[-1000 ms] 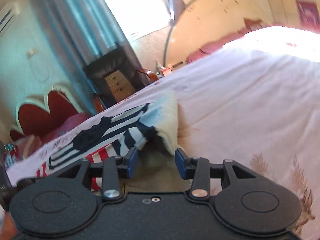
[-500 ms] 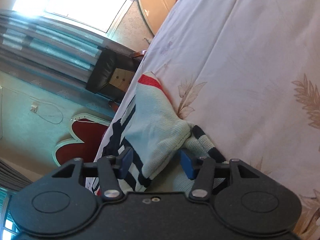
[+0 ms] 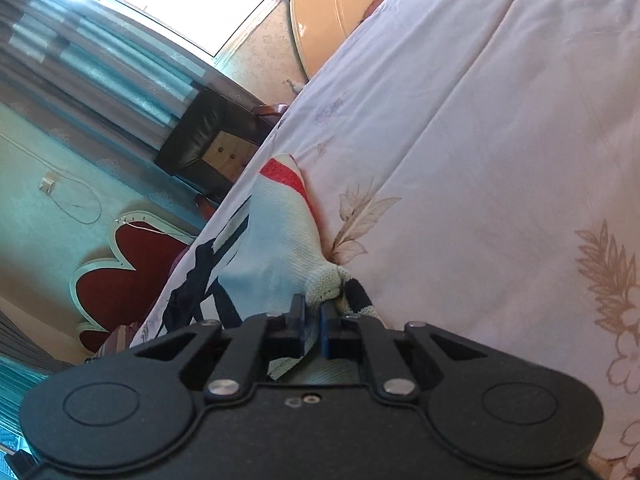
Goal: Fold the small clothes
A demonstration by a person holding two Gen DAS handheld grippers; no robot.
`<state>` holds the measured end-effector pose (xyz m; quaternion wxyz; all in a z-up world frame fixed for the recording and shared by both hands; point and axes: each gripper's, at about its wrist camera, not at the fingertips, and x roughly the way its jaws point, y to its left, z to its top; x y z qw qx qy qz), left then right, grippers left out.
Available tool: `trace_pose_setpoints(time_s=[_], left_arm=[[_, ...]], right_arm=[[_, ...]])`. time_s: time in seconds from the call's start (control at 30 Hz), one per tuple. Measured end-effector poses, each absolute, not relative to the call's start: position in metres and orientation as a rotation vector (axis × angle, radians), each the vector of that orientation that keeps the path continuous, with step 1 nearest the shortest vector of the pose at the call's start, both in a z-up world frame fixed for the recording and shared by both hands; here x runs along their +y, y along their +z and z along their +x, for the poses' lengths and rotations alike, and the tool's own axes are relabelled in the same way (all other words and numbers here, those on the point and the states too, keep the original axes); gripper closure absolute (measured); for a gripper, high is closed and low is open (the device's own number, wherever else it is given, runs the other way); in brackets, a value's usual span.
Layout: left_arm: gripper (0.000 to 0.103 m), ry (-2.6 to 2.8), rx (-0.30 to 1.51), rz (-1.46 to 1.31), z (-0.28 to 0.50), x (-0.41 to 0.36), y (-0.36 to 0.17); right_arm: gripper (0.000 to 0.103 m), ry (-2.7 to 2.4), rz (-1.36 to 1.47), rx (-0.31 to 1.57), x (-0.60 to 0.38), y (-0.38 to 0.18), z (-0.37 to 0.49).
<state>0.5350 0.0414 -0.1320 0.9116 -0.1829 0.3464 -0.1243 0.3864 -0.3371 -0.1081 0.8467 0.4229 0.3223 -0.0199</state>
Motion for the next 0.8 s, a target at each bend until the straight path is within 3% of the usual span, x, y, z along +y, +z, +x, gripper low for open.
trace_pose_setpoints(time_s=[0.23,0.37,0.43,0.47,0.5,0.6,0.63,0.73,0.77,0.8], left_arm=[[0.097,-0.226,0.757,-0.314,0.542,0.041,-0.153],[0.096,-0.243,0.758,-0.330,0.540,0.044,-0.150],[0.066,-0.236,0.746,-0.329,0.537,0.047,-0.146],[0.033,-0.226,0.710,-0.321,0.532,0.049,-0.142],[0.023,-0.211,0.679,-0.304,0.529,0.050,-0.138],[0.027,-0.222,0.702,-0.291,0.539,0.048,-0.137],[0.040,-0.216,0.724,-0.285,0.545,0.046,-0.140],[0.059,-0.182,0.749,-0.249,0.555,0.039,-0.145],[0.066,-0.171,0.750,-0.238,0.557,0.038,-0.146],[0.080,-0.157,0.750,-0.227,0.558,0.037,-0.146]], right_arm=[[0.098,-0.037,0.886,0.700,-0.340,-0.123,0.388],[0.079,0.019,0.827,0.707,-0.344,-0.104,0.380],[0.074,0.033,0.750,0.667,-0.346,-0.089,0.372],[0.074,0.045,0.725,0.652,-0.349,-0.082,0.372],[0.074,0.054,0.702,0.642,-0.353,-0.078,0.374],[0.074,0.065,0.635,0.634,-0.366,-0.070,0.397],[0.074,0.070,0.632,0.631,-0.370,-0.070,0.408],[0.071,0.092,0.600,0.641,-0.377,-0.073,0.452],[0.065,0.104,0.601,0.656,-0.379,-0.077,0.469],[0.057,0.118,0.607,0.677,-0.380,-0.082,0.485]])
